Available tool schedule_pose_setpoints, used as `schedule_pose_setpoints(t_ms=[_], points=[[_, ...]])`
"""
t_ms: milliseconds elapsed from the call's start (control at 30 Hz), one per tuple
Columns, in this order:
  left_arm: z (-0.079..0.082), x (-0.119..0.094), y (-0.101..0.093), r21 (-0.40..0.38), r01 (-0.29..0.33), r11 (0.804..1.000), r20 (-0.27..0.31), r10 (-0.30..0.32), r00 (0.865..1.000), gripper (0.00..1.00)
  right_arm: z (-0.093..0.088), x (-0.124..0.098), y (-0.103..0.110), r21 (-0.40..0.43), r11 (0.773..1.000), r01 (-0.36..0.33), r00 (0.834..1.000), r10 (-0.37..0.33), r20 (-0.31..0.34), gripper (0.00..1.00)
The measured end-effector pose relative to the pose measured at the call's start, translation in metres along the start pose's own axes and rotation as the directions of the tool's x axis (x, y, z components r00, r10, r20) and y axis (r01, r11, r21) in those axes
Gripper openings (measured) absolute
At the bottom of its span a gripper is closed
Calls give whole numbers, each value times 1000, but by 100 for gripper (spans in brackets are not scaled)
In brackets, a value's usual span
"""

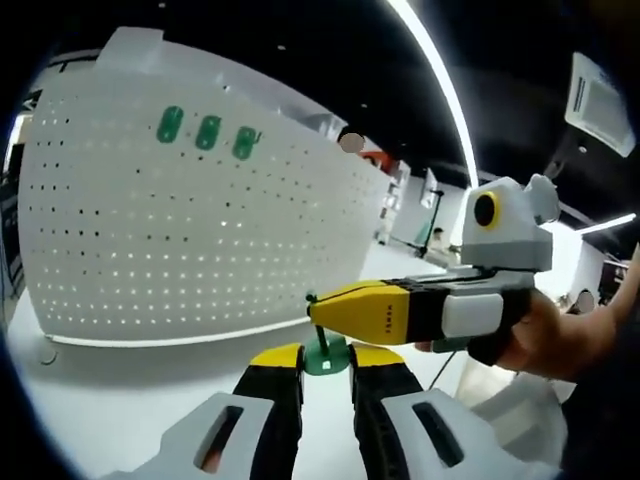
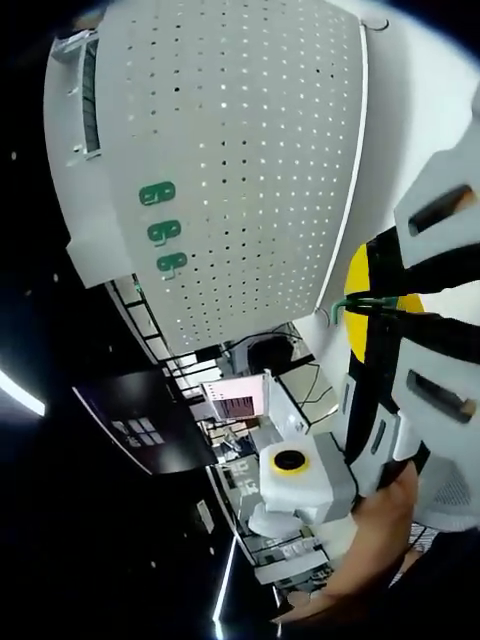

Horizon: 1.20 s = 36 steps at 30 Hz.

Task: Insert the hook assembly into the mounting plate slot until the hook locks in place.

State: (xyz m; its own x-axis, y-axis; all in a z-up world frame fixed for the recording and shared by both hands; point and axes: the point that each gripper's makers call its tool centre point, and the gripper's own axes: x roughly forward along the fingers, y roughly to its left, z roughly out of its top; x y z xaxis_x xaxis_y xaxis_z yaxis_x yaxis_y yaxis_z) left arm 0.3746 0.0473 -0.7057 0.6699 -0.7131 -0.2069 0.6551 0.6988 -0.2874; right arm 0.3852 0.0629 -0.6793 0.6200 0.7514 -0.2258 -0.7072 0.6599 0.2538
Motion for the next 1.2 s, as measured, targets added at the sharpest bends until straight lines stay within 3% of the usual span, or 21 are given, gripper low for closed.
schedule_pose_setpoints(t_ms=[133,500,833,1033,1200], points=[[0,-1,0,55,0,998,-10,0,1000,17,0,-1,1,10,1000,-6,1000,6,6,2],[-5,-5,1,102,37,994,-56,-32,998,16,2,-3,5,10,999,-36,999,36,13,2],[-9,-11,-5,153,100,983,-111,-84,990,16,-3,-10,13,-51,995,-91,996,89,-28,5],[-13,-16,-9,219,161,963,-171,-124,977,16,-5,-21,19,-82,988,-134,990,130,-58,5],[-17,-22,-15,298,225,928,-235,-157,959,16,-9,-29,23,-130,976,-172,983,162,-85,7]])
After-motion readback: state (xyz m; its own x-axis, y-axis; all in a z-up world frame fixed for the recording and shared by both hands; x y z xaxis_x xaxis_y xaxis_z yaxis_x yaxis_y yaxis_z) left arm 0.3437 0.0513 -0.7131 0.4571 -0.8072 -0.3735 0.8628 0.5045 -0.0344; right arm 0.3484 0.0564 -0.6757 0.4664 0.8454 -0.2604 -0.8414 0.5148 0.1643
